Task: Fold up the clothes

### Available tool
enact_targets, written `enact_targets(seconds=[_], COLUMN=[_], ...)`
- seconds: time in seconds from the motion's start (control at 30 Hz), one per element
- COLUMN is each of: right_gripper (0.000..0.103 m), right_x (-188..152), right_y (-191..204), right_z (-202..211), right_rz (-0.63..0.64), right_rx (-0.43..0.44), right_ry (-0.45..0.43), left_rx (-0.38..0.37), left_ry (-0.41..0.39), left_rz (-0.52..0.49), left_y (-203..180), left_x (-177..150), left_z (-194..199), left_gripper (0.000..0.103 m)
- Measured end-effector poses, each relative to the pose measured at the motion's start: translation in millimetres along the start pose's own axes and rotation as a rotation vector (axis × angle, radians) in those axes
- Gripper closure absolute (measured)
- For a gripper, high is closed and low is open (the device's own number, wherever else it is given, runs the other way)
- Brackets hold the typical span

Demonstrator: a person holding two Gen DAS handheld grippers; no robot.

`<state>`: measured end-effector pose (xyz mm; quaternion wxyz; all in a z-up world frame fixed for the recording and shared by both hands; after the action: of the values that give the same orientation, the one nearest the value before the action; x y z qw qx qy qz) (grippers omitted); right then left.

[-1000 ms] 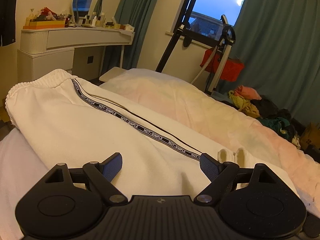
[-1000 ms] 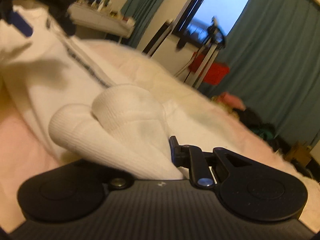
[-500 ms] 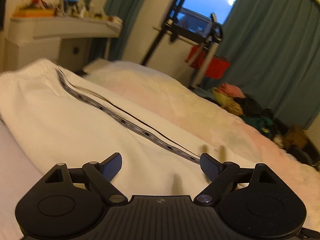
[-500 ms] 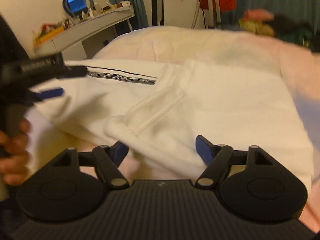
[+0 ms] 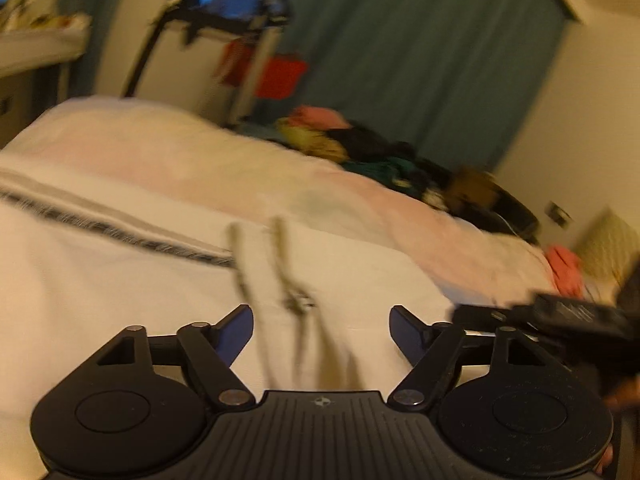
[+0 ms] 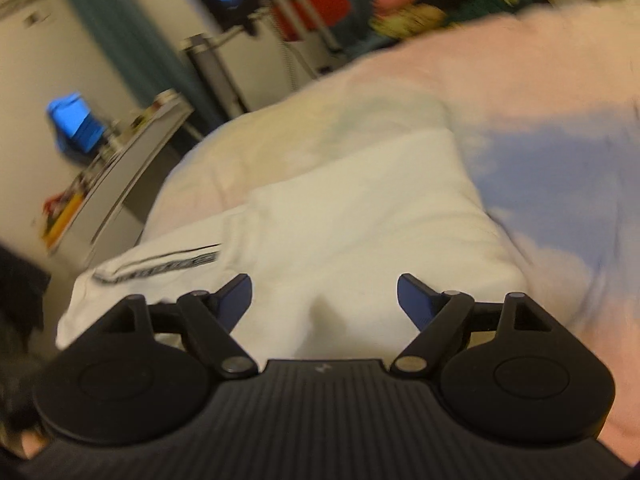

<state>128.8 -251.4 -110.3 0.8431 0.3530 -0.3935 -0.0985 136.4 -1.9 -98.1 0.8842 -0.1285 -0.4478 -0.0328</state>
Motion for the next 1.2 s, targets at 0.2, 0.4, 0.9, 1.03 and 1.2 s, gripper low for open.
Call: enact_targets(seconds=[0.2, 0.4, 0.9, 1.03, 1.2], right_gripper=[0.022, 0.022, 0.022, 0.022, 0.021], right_x=[-4, -25, -16, -12, -13], right_y=[2, 18, 12, -1, -6], right_z=[-8, -32, -15, -8, -12], right_rz=[0.023, 0.192, 0.068, 0.0, 0.006], right_rx=[-0.011, -0.114, -0.112, -0.095, -0.082], right_ry=[0.005, 0.049, -0.013, -0.044, -0.042], left_rx=[0.008, 0.012, 0.109, 0.129, 0.129], left_ry=[0.084, 0.134, 0.125, 0.235, 0.281], left_rz=[-0.103, -0.024, 0.087, 0.201, 0.236], left_y=[-16, -4, 33, 49, 54], left_x=[-23, -21, 27, 42, 59], left_z=[-27, -14, -45, -103, -152], left_gripper=[0.072, 0.095, 0.013, 0.013, 0.031])
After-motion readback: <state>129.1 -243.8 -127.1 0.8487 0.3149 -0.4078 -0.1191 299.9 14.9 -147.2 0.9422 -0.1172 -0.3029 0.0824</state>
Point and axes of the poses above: each gripper's, at about its wrist camera, not at the fingertips, and z roughly against the way its jaws point, y to its left, x to its top, the point moved 5 cm from there along -z, roughly the way its jaws point, and after that the axes turned 15 degrees about x, right-handed, at the moved point
